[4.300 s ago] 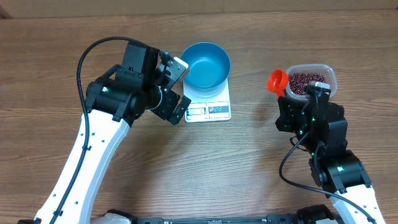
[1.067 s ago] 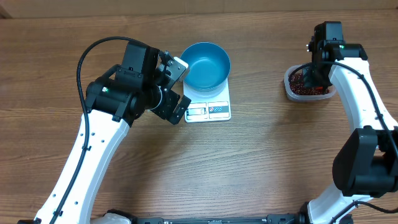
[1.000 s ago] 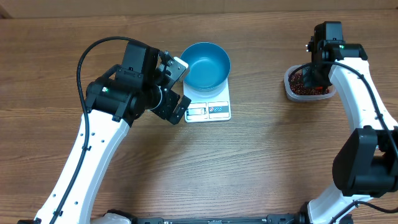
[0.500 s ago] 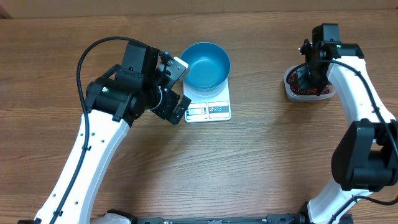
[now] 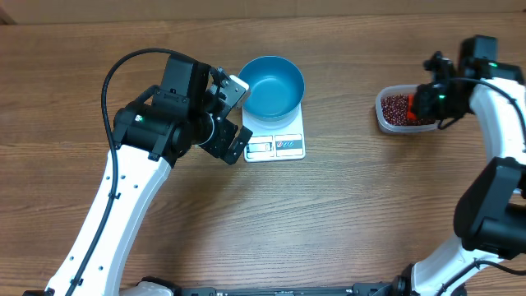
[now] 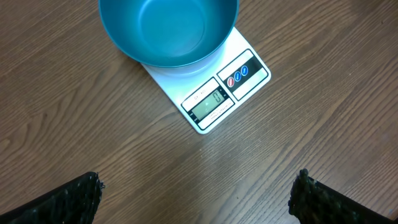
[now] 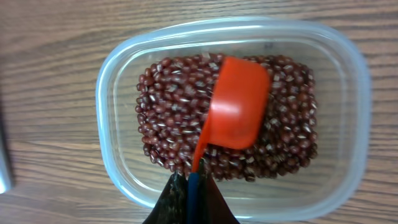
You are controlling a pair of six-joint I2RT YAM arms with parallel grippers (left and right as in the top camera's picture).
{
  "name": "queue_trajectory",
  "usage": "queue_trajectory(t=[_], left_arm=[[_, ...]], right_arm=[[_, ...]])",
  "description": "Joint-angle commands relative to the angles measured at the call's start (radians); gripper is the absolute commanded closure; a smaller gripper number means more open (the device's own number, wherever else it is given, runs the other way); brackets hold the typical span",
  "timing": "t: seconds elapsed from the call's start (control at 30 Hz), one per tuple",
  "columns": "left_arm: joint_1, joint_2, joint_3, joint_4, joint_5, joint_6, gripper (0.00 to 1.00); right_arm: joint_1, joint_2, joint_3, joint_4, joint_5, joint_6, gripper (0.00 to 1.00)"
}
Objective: Scoop item into bowl and weigh 150g on scale
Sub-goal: 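Drag the red cup through the beans with the right gripper to scoop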
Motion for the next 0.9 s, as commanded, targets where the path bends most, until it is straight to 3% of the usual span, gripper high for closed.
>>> queue_trajectory(t=[0.0, 0.4, 0.87], left_arm=[[-0.007, -0.008, 0.015, 0.000, 0.015, 0.026, 0.00], [-0.007, -0.008, 0.015, 0.000, 0.015, 0.026, 0.00], [-0.007, -0.008, 0.015, 0.000, 0.015, 0.026, 0.00]], right_arm=[[-0.043, 0.024, 0.011, -0.006, -0.194, -0.024, 0.96], [-0.067, 0.034, -0.098, 0.041, -0.201, -0.045, 0.97], [-0.081, 0.034, -0.105, 0.032, -0.324, -0.037, 0.96]])
